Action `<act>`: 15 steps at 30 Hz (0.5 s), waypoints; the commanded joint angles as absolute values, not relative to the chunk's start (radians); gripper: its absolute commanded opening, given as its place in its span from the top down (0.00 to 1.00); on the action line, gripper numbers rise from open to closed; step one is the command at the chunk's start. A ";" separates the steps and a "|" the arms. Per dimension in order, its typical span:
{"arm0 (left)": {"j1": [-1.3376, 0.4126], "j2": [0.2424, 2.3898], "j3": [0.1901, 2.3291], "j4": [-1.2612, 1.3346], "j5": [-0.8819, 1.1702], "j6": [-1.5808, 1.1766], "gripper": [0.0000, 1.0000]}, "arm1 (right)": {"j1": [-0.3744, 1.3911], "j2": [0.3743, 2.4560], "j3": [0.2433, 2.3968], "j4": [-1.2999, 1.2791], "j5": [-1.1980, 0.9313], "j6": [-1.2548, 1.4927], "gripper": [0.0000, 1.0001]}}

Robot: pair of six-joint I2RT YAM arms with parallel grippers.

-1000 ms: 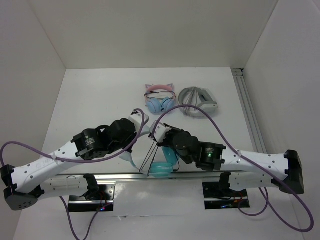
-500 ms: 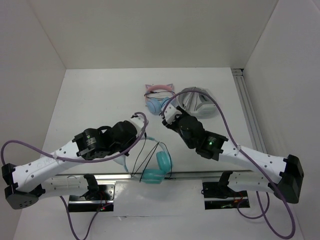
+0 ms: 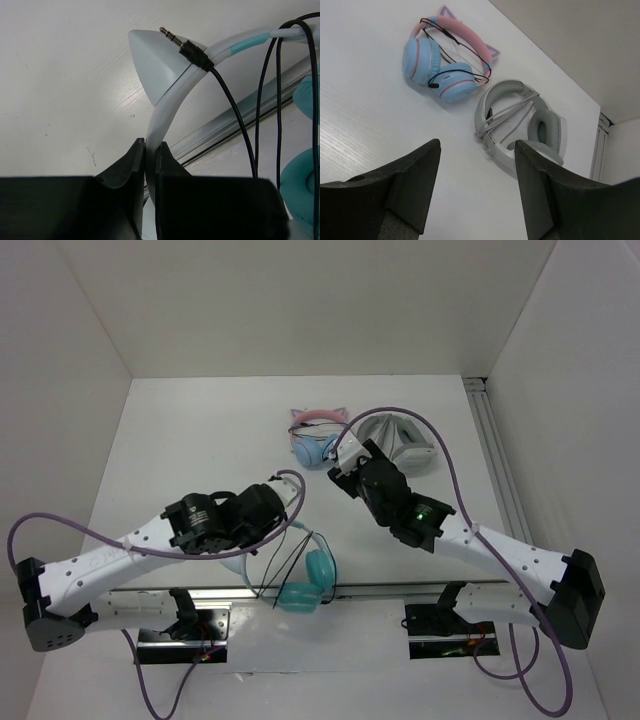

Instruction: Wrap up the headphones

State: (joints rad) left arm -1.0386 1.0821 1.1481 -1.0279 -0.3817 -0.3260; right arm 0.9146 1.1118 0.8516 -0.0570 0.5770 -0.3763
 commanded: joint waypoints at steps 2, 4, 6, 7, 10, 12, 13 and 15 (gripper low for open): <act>-1.039 1.182 1.209 -1.022 -0.445 -0.391 1.00 | 0.885 1.101 0.927 -0.043 0.555 -0.287 0.32; -1.054 1.259 1.233 -1.057 -0.500 -0.419 1.00 | 0.874 1.092 0.927 -0.052 0.555 -0.287 0.32; -1.066 1.288 1.256 -1.075 -0.509 -0.430 1.00 | 0.874 1.092 0.927 -0.052 0.555 -0.278 0.30; -1.066 1.301 1.256 -1.084 -0.509 -0.430 1.00 | 0.874 1.092 0.939 -0.069 0.555 -0.266 0.30; -1.066 1.301 1.298 -1.097 -0.543 -0.439 1.00 | 0.874 1.092 0.985 -0.147 0.444 -0.214 0.29; -1.066 1.312 1.337 -1.117 -0.552 -0.439 1.00 | 0.864 1.083 0.994 -0.158 0.414 -0.175 0.28; -1.075 1.322 1.353 -1.135 -0.552 -0.439 1.00 | 0.864 1.083 0.994 -0.158 0.405 -0.157 0.26; -1.075 1.322 1.342 -1.100 -0.522 -0.401 1.00 | 0.841 1.052 0.983 -0.147 0.352 -0.129 0.25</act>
State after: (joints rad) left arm -1.0679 1.3300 1.2976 -1.1217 -0.5167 -0.3988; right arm 0.8658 1.1011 0.9413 -0.1318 0.4374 -0.2054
